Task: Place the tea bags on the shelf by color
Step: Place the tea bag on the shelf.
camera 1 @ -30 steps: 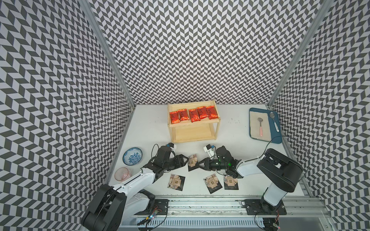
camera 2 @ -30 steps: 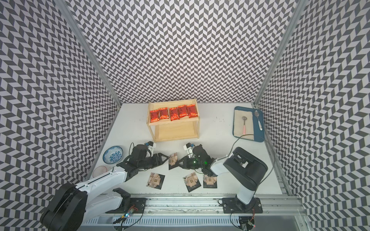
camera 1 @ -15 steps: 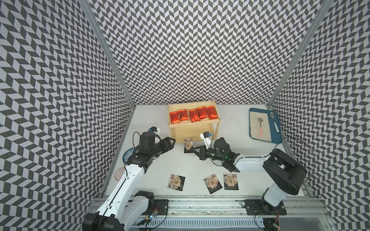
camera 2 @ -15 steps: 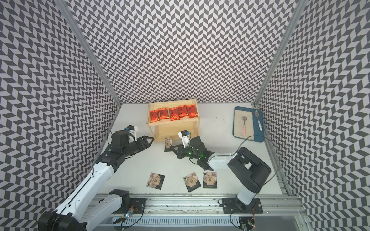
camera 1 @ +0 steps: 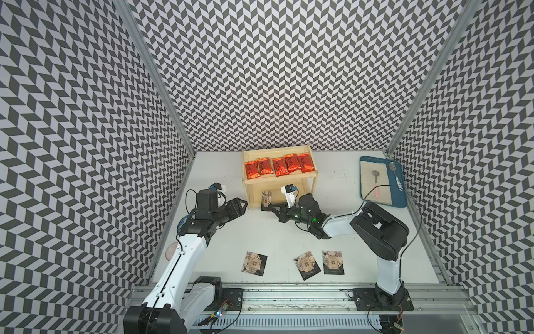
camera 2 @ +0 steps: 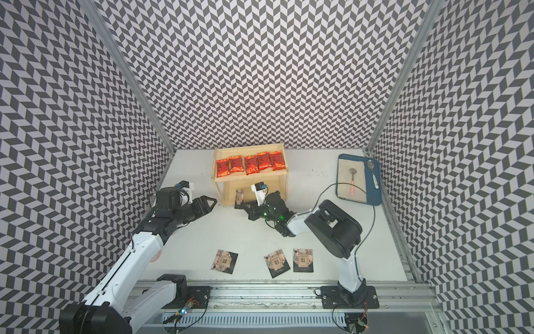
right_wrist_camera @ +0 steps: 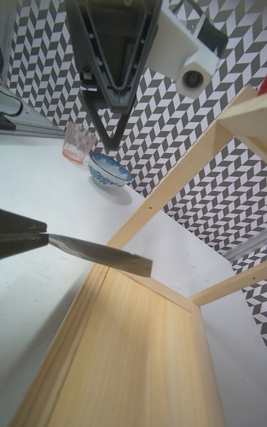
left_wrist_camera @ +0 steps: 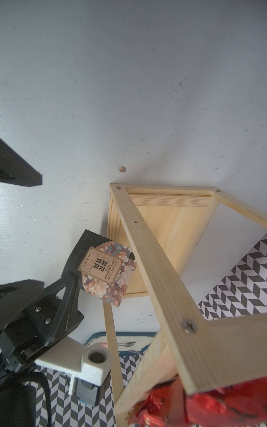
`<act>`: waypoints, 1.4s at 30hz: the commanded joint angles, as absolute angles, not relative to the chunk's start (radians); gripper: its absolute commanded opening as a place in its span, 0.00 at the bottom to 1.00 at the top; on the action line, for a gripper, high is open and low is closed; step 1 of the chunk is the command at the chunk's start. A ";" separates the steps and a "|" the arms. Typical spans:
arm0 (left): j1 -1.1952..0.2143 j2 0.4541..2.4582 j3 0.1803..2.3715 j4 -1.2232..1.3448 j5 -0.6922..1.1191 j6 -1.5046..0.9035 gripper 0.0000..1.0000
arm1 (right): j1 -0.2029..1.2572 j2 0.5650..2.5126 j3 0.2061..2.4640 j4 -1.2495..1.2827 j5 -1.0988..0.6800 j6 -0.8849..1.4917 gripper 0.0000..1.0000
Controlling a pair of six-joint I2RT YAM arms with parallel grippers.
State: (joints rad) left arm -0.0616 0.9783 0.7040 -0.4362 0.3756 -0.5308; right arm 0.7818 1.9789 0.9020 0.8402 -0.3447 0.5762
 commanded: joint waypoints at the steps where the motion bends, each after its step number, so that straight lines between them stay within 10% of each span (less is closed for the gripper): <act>1: -0.049 0.984 0.729 -0.449 0.398 -0.501 0.69 | 0.773 2.020 0.943 0.922 -0.342 0.585 0.00; 42: -0.046 0.988 0.713 -0.430 0.417 -0.503 0.69 | 0.761 2.200 1.227 0.595 -0.219 0.550 0.17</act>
State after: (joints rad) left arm -0.0498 0.9951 0.7036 -0.4355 0.4061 -0.5137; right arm 0.7673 2.1826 1.2076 0.5900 -0.2455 0.5667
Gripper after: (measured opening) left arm 0.693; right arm 0.169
